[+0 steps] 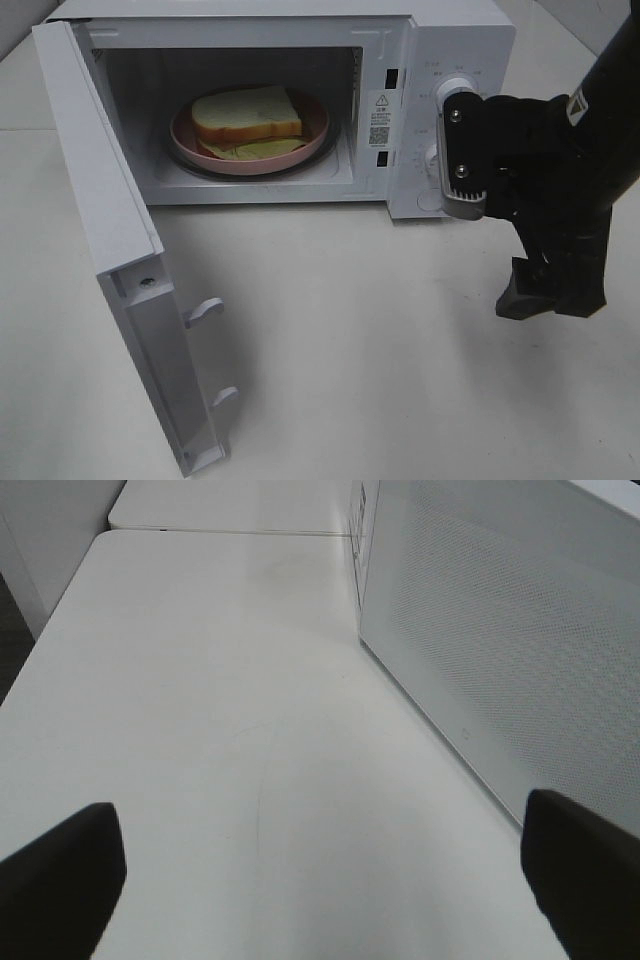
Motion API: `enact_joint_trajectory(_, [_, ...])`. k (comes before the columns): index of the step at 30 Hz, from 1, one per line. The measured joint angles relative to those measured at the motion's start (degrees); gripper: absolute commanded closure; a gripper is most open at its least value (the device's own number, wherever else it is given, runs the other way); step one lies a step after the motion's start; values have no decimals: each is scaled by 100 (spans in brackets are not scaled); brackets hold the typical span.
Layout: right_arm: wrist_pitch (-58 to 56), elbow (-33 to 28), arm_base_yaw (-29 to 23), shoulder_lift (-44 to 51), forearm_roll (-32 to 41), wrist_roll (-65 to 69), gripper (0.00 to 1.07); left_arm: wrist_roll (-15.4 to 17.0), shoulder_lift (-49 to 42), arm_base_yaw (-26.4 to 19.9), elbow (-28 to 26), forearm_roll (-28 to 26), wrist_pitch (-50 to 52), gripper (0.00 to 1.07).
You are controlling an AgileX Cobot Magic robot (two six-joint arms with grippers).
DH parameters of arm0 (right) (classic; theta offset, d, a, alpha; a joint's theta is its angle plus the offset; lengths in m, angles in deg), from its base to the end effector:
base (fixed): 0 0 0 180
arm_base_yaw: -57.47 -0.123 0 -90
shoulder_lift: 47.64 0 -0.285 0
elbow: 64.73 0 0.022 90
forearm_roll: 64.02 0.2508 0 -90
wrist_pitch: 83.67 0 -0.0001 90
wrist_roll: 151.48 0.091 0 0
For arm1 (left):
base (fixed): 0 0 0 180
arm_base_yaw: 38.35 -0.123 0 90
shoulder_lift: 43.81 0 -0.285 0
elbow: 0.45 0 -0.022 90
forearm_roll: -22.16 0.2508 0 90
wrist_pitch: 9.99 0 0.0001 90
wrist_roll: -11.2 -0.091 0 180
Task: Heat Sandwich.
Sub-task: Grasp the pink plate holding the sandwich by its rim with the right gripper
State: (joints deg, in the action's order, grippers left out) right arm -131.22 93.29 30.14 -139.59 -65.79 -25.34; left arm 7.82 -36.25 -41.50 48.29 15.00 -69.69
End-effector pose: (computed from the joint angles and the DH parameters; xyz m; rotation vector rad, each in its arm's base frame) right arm 0.2468 0.1252 0.2399 -1.8595 2.1327 -0.1419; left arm -0.0041 -0.0100 0.2785 0.0085 2.0192 -0.0768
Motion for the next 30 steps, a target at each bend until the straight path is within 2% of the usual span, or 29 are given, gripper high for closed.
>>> enact_joint_trajectory(10, [143, 693, -309, -659, -97, 0, 21, 0, 0, 0, 0, 0, 0, 3])
enact_joint_trajectory(13, [172, 1060, -441, -991, -189, 0, 22, 0, 0, 0, 0, 0, 0, 3])
enact_joint_trajectory(30, [573, 2361, -676, -2120, -378, -206, 25, 0, 0, 0, 0, 0, 0, 3])
